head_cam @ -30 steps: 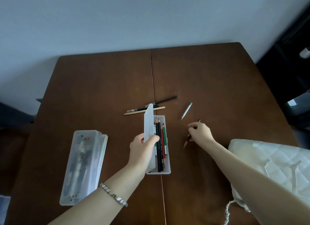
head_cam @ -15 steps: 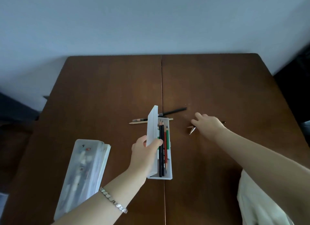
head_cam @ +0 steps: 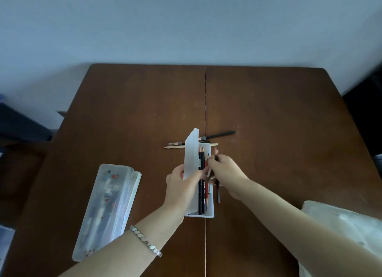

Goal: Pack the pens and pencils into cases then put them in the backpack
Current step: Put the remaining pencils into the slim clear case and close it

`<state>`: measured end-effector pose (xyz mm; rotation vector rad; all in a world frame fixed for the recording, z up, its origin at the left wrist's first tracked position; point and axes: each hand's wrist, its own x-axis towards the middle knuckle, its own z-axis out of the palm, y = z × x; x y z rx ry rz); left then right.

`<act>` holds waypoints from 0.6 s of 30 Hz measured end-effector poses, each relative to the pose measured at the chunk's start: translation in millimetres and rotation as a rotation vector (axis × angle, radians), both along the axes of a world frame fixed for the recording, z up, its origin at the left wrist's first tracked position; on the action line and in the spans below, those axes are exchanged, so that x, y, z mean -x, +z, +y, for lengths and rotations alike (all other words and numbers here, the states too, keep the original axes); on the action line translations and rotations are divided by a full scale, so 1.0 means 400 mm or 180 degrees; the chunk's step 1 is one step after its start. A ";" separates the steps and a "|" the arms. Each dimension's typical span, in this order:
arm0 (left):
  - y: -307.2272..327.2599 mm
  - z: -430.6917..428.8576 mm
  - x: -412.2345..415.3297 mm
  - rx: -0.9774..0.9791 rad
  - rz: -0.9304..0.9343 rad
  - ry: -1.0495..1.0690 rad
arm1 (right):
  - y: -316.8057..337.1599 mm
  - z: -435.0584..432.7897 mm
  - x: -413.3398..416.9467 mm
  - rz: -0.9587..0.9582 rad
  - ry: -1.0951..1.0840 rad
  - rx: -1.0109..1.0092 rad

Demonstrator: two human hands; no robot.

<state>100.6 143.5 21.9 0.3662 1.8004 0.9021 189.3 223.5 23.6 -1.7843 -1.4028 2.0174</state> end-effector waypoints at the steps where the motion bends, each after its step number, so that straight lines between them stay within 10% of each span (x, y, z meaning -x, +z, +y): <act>1: -0.002 -0.002 -0.003 -0.0046 0.0012 -0.0004 | 0.009 -0.012 0.013 0.0029 0.0091 0.0073; 5: -0.003 -0.005 0.008 -0.0065 0.0114 -0.0067 | 0.029 -0.015 0.033 -0.0086 0.0531 -0.0144; 11: -0.028 -0.012 0.075 0.0022 0.0214 0.0167 | -0.023 0.111 0.049 -0.0976 0.0941 -0.2429; 18: -0.046 -0.018 0.137 0.0008 0.0316 0.0574 | -0.155 0.168 0.174 -0.1723 0.3429 -0.3534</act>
